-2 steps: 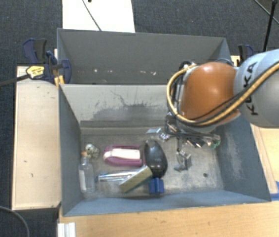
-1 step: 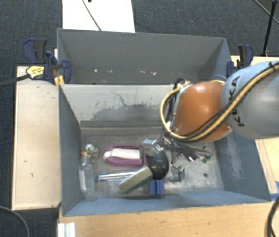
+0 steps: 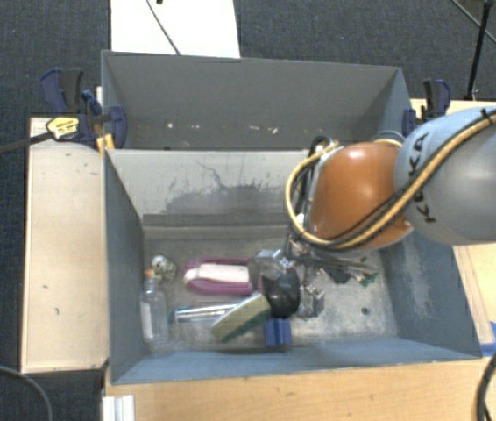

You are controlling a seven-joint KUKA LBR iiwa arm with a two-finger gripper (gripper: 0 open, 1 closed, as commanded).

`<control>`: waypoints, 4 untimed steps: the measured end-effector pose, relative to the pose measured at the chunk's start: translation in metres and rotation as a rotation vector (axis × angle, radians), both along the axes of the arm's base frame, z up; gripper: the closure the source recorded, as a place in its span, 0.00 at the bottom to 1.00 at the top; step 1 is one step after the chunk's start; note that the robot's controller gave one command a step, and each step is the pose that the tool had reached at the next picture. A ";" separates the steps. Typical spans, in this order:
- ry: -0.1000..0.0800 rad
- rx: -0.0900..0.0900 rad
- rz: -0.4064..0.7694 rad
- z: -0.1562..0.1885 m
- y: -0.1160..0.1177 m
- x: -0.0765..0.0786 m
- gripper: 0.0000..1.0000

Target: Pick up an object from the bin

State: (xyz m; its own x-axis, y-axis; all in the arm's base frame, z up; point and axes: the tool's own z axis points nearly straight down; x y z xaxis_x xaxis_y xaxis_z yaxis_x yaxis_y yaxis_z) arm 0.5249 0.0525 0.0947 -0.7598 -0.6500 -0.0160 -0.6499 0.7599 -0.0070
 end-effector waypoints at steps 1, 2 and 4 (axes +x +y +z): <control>0.006 -0.004 0.031 0.111 -0.003 -0.006 1.00; 0.020 -0.004 -0.063 0.042 -0.009 -0.006 1.00; 0.018 -0.004 -0.003 -0.028 -0.026 0.016 0.00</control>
Offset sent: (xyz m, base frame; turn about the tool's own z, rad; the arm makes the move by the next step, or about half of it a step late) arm -0.0081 -0.0029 0.1053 -0.0331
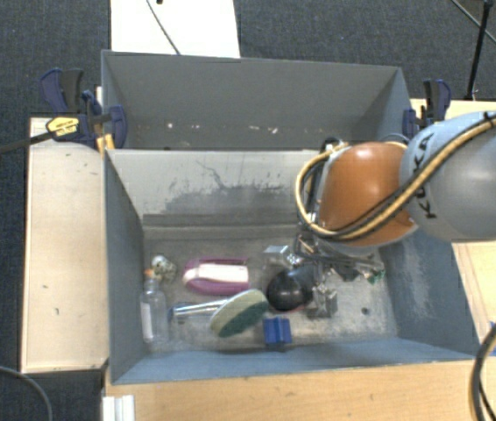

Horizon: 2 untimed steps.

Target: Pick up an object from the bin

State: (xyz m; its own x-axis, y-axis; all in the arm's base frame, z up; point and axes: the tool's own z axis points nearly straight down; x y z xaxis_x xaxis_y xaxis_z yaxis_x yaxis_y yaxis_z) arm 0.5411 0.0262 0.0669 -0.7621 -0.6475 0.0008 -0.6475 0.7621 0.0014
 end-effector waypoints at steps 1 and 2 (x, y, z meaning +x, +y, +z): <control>-0.003 0.001 0.001 0.003 0.001 0.000 1.00; -0.011 0.000 0.043 0.182 -0.013 0.001 1.00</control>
Offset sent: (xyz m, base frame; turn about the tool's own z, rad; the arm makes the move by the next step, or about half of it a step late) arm 0.0000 0.0000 0.0000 0.0000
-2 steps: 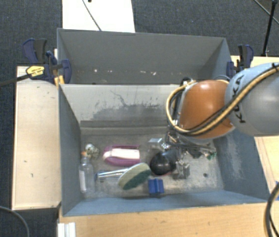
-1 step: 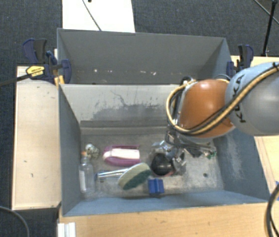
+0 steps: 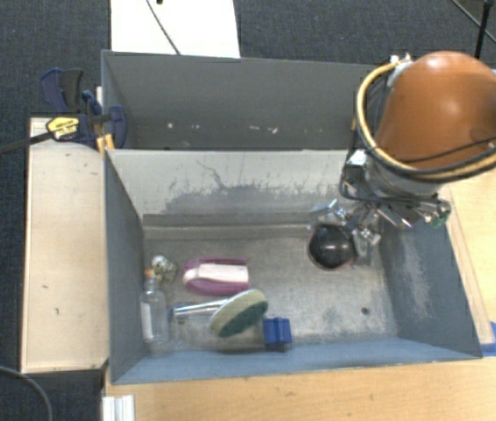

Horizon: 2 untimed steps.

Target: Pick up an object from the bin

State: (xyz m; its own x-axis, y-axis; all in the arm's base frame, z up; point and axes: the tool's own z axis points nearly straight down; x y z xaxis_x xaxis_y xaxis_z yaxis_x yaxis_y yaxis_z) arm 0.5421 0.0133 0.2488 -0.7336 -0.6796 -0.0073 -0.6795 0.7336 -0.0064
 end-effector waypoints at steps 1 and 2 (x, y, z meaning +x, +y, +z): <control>0.003 -0.003 0.294 0.066 -0.017 -0.037 1.00; -0.004 -0.005 0.346 0.226 -0.042 -0.012 1.00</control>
Offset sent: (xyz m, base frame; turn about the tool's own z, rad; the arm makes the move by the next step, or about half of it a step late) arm -0.0385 -0.0163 0.0638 -0.2965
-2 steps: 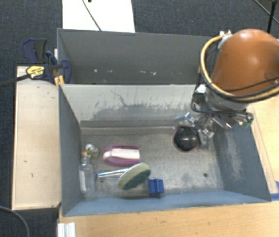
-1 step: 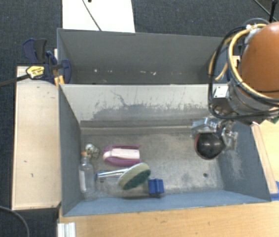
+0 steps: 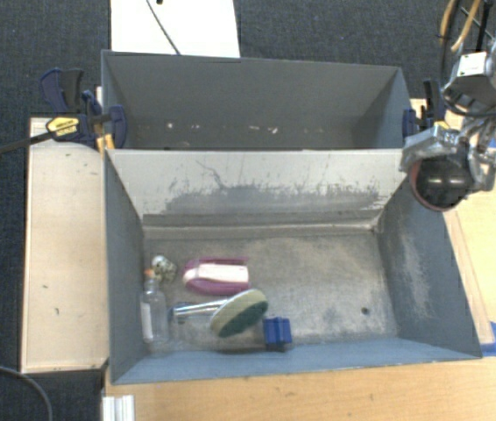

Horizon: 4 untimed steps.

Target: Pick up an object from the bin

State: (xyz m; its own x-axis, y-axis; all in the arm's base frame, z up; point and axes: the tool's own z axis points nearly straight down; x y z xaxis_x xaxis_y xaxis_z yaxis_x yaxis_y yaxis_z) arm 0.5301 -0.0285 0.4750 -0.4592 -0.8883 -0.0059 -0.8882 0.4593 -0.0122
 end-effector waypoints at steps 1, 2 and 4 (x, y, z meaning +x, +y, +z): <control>0.007 0.001 0.094 -0.005 0.009 0.020 1.00; 0.008 -0.004 0.533 -0.005 -0.038 0.021 1.00; 0.021 0.004 0.591 -0.161 -0.065 -0.003 1.00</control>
Offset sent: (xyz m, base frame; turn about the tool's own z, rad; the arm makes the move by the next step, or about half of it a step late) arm 0.0186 0.0090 -0.0050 -0.0976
